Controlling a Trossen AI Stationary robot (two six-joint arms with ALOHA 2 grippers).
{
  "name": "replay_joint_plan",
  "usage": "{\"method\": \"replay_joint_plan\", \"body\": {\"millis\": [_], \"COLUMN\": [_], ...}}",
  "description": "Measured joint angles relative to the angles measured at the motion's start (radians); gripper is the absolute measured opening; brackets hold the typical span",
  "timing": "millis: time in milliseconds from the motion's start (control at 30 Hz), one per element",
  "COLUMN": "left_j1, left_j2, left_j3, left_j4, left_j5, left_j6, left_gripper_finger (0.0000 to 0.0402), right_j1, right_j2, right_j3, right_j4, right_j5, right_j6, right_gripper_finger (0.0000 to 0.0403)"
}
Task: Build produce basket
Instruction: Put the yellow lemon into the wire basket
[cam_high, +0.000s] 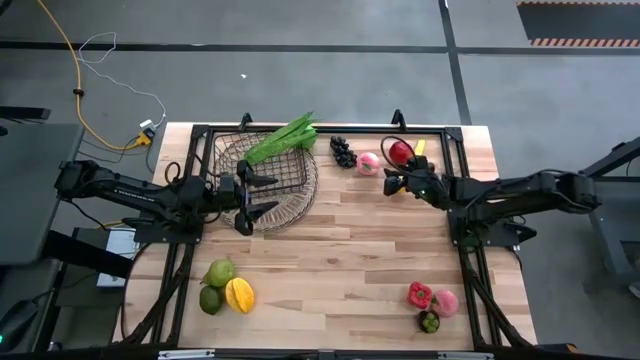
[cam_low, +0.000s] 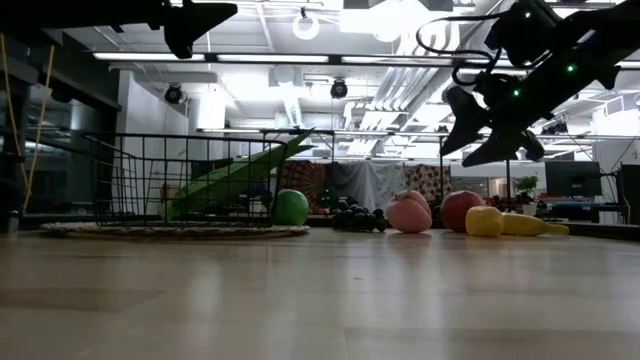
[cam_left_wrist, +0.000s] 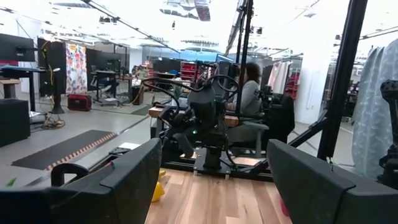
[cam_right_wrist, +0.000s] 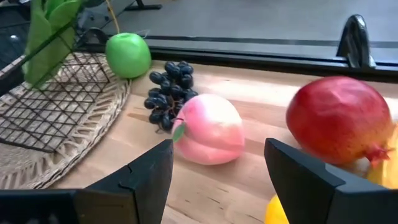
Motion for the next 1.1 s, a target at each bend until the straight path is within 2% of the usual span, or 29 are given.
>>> {"method": "replay_joint_plan", "body": {"millis": [133,333,467,567,700,800,1100], "left_j1": [0.000,0.000,0.000,0.000,0.000,-0.001,0.000], "left_j2": [0.000,0.000,0.000,0.000,0.000,0.000,0.000], "left_j3": [0.000,0.000,0.000,0.000,0.000,0.000,0.000], "left_j4": [0.001,0.000,-0.001,-0.007,-0.008,-0.008,-0.008], "left_j5": [0.000,0.000,0.000,0.000,0.015,0.027,0.027], "left_j6": [-0.003,-0.006,-0.019,-0.047,-0.056,-0.057,-0.058], "left_gripper_finger": [0.0282,0.0282,0.0282,0.0282,0.0282,0.0282,0.0282], "right_j1": [-0.016,-0.037,-0.028,-0.011,0.014,0.015,0.015], "right_j2": [0.057,0.232,0.306,0.316,0.315,0.315,0.315], "right_j3": [0.016,0.151,0.221,0.253,0.261,0.245,0.213], "right_j4": [-0.023,-0.070,-0.210,-0.388,-0.556,-0.556,-0.508], "right_j5": [0.006,0.009,0.006,0.007,0.030,0.034,0.034], "right_j6": [0.023,-0.006,-0.005,0.076,0.262,0.332,0.365], "right_gripper_finger": [0.0243,0.0243,0.0243,0.0243,0.0243,0.0243,0.0243]}}
